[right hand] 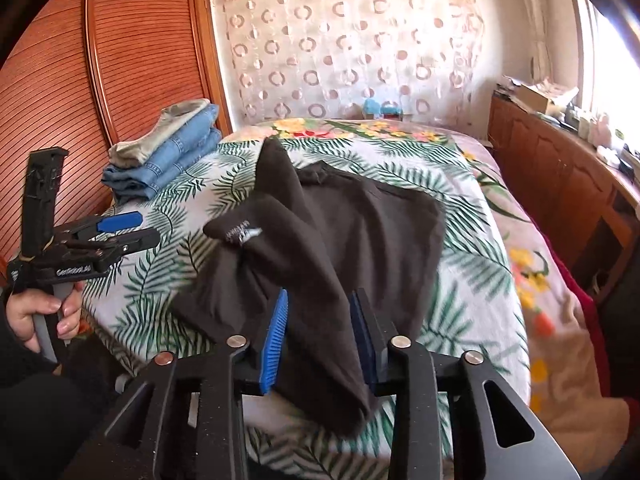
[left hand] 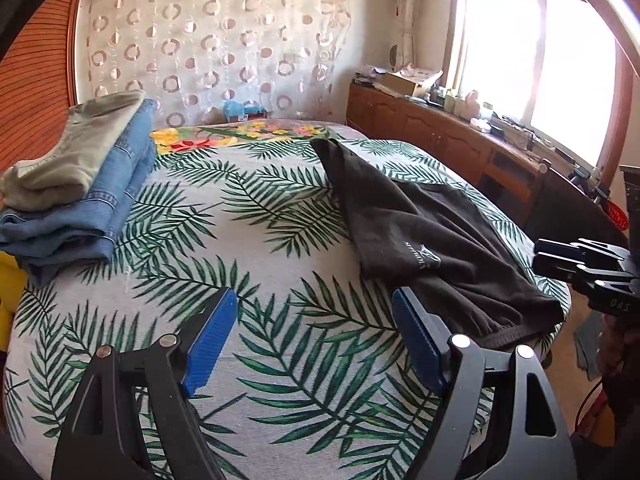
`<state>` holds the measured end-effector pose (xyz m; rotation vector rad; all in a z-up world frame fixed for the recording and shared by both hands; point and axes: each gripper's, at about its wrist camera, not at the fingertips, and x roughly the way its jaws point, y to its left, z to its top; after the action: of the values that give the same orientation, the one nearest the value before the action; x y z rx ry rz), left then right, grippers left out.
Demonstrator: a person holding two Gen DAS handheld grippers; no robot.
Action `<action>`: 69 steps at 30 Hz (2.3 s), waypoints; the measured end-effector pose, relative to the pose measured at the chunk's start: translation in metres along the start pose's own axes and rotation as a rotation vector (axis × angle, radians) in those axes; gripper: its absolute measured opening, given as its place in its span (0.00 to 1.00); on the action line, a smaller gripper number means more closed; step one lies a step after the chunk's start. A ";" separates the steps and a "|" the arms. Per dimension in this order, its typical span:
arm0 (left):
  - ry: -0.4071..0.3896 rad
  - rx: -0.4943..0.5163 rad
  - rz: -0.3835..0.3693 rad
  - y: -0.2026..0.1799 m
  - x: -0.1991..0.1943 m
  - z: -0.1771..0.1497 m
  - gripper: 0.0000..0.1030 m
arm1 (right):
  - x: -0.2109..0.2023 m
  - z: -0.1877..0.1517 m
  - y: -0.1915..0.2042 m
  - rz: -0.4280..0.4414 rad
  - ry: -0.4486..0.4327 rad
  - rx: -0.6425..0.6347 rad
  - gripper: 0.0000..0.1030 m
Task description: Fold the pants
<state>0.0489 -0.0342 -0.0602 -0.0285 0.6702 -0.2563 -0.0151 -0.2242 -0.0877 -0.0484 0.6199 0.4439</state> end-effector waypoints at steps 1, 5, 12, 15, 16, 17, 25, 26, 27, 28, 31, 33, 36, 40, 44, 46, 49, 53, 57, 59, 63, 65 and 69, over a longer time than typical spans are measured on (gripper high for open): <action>-0.003 -0.002 0.005 0.002 -0.001 0.000 0.78 | 0.006 0.003 0.002 0.012 -0.001 -0.002 0.34; -0.013 -0.007 0.023 0.008 -0.004 0.001 0.78 | 0.029 0.017 0.011 0.046 0.006 -0.024 0.35; -0.027 -0.021 0.041 0.017 -0.010 0.000 0.78 | 0.066 0.037 0.027 0.087 0.031 -0.089 0.39; -0.032 -0.028 0.049 0.021 -0.012 0.000 0.78 | 0.079 0.043 0.033 0.104 0.047 -0.104 0.43; -0.034 -0.031 0.052 0.023 -0.013 0.000 0.78 | 0.084 0.045 0.036 0.107 0.054 -0.111 0.43; -0.035 -0.033 0.054 0.024 -0.013 0.000 0.78 | 0.088 0.047 0.039 0.111 0.060 -0.120 0.43; -0.043 -0.048 0.065 0.032 -0.017 -0.001 0.78 | 0.119 0.054 0.064 0.161 0.129 -0.212 0.43; -0.043 -0.047 0.065 0.032 -0.018 -0.002 0.78 | 0.124 0.055 0.067 0.159 0.138 -0.223 0.43; -0.043 -0.047 0.066 0.033 -0.018 -0.002 0.78 | 0.127 0.055 0.069 0.156 0.146 -0.234 0.43; -0.041 -0.048 0.067 0.033 -0.018 -0.002 0.78 | 0.131 0.055 0.071 0.153 0.153 -0.246 0.43; -0.037 -0.048 0.067 0.033 -0.016 -0.002 0.78 | 0.141 0.057 0.077 0.131 0.178 -0.289 0.43; -0.035 -0.048 0.065 0.033 -0.016 -0.002 0.78 | 0.153 0.059 0.082 0.094 0.201 -0.316 0.43; -0.035 -0.043 0.062 0.031 -0.016 -0.002 0.78 | 0.163 0.059 0.089 0.074 0.218 -0.346 0.43; -0.033 -0.039 0.059 0.029 -0.016 -0.003 0.78 | 0.164 0.061 0.090 0.072 0.205 -0.352 0.17; -0.030 -0.034 0.056 0.027 -0.016 -0.005 0.78 | 0.150 0.071 0.077 0.099 0.151 -0.286 0.08; -0.029 -0.032 0.053 0.027 -0.016 -0.005 0.78 | 0.138 0.077 0.068 0.110 0.120 -0.251 0.07; -0.026 -0.027 0.049 0.024 -0.016 -0.006 0.78 | 0.125 0.086 0.056 0.105 0.081 -0.222 0.07; -0.023 -0.020 0.043 0.021 -0.016 -0.006 0.78 | 0.113 0.092 0.038 0.083 0.055 -0.201 0.07; -0.021 -0.015 0.041 0.019 -0.015 -0.006 0.78 | 0.107 0.096 0.019 0.055 0.049 -0.169 0.07; -0.019 -0.013 0.039 0.018 -0.014 -0.006 0.78 | 0.107 0.098 0.009 0.033 0.050 -0.155 0.07; -0.015 -0.011 0.036 0.016 -0.013 -0.006 0.78 | 0.110 0.101 -0.008 -0.003 0.061 -0.126 0.07; -0.011 -0.007 0.033 0.015 -0.012 -0.006 0.78 | 0.113 0.102 -0.012 -0.034 0.064 -0.120 0.07; -0.002 0.006 0.025 0.010 -0.008 -0.004 0.78 | 0.109 0.106 -0.019 -0.086 0.032 -0.073 0.21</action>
<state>0.0427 -0.0220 -0.0602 -0.0150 0.6672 -0.2345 0.1295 -0.1809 -0.0653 -0.1515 0.6307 0.3828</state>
